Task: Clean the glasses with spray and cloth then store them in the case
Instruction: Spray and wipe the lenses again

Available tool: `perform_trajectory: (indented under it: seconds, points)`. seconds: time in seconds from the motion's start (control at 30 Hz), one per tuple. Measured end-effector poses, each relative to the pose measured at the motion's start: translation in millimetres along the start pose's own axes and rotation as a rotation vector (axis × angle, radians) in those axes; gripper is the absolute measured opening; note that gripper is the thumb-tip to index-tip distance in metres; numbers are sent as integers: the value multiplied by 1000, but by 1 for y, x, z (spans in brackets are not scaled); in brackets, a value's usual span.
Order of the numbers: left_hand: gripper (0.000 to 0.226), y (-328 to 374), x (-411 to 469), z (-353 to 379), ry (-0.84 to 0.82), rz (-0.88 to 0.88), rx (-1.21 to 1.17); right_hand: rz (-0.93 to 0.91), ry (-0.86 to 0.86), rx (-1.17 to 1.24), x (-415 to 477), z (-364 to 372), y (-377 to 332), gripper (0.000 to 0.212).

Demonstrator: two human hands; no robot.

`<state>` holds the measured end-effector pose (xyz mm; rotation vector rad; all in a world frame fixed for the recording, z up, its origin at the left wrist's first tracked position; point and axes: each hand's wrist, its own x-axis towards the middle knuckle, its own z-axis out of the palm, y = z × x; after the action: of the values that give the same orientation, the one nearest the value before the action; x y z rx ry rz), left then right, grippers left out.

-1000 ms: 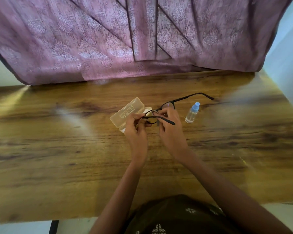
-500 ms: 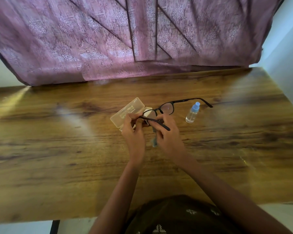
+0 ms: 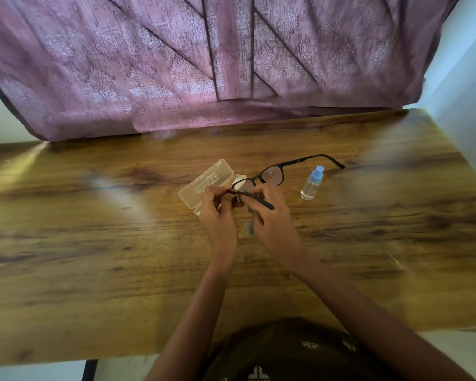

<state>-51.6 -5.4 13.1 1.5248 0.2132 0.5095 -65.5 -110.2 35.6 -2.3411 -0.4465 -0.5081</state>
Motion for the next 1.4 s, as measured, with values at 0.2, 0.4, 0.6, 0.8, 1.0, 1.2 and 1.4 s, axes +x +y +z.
perform_trajectory:
  seconds: [0.2, 0.4, 0.6, 0.8, 1.0, 1.2, 1.4]
  points:
    - [26, -1, 0, 1, -1, -13, -31, 55, 77, -19, 6, -1, 4, 30]
    - [21, 1, -1, 1, -4, 7, -43, 5, 6, -25, 2, 2, -2, 27]
    - [29, 2, -1, 1, -2, 5, -52, 51, 106, 33, 10, -2, 1, 40]
    - [26, -1, 2, 0, 0, -5, -30, 3, -6, -36, 6, 0, -1, 23]
    - [24, -1, 2, 1, 7, 5, -26, 37, 18, -80, 11, -2, 0, 24]
    - [18, -2, 3, 1, 2, 27, -4, 56, -7, -41, 14, -1, 0, 22]
    - [17, 1, 4, 3, 19, -6, -19, 31, -28, 57, 16, 3, 5, 26]
